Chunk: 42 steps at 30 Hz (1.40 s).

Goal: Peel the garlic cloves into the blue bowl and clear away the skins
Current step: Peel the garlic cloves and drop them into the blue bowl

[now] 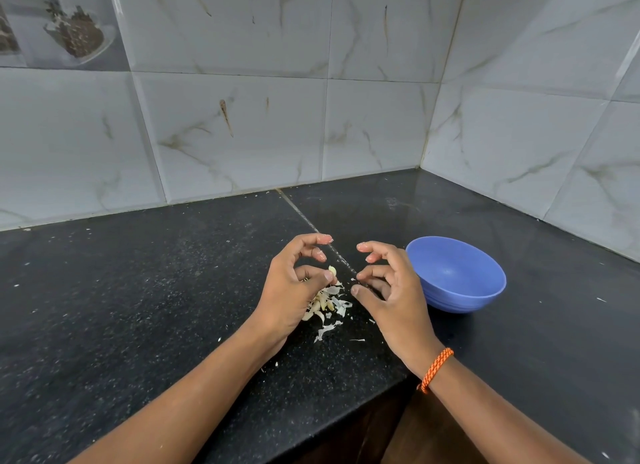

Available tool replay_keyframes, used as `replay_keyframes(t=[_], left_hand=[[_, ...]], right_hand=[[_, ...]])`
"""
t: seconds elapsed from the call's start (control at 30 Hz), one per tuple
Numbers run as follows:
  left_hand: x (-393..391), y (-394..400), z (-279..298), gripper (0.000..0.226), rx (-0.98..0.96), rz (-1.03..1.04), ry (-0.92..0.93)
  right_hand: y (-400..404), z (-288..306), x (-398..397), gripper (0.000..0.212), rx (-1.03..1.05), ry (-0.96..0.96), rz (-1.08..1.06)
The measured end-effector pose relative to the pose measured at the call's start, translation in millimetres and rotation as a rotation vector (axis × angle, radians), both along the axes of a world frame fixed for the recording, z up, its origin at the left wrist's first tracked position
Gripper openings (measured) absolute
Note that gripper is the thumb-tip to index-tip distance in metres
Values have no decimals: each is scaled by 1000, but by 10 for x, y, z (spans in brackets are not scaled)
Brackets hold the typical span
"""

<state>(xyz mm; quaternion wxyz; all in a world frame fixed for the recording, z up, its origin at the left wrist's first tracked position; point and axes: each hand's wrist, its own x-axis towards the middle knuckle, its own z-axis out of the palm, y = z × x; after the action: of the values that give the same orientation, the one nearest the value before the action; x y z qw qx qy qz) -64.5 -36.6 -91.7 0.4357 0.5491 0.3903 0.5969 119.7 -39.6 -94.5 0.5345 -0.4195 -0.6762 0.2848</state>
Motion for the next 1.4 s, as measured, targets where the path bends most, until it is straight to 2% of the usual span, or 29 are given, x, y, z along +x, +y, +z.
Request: replay_keyframes(t=[0.13,0.27,0.4,0.5,0.7,0.8,0.97,1.13,1.2,1.33,1.4], left_hand=[[-4,1,-2,51,11,3,7],[-8,-4,-6,52,35,10,55],[-12,3,-24,55,110,18,196],[8,-25,-18,58,136,9,254],[-4,-10,-21,58,92,-34,149],[0,-14,-4,50,69,6,118],[-22,6,34,4,118,167,198],[-125,46,42,21,92,261,335],[-157,78,39,28,68,285,375],[-204,81,99,11,51,190,304],[-231,91,124,15,55,184,318]], right_hand=[[4,-7,-1,60,-1,40,28],[-3,8,11,42,-15,89,37],[-17,6,3,57,60,-37,-17],[-40,33,-12,56,46,-30,40],[-88,61,-28,54,67,-44,58],[-99,133,-9,54,97,-45,54],[22,460,200,51,250,-124,-110],[233,589,655,47,215,-192,-392],[276,569,790,47,174,-242,-444],[302,515,865,30,109,-254,-459],[275,528,825,18,147,-205,-470]])
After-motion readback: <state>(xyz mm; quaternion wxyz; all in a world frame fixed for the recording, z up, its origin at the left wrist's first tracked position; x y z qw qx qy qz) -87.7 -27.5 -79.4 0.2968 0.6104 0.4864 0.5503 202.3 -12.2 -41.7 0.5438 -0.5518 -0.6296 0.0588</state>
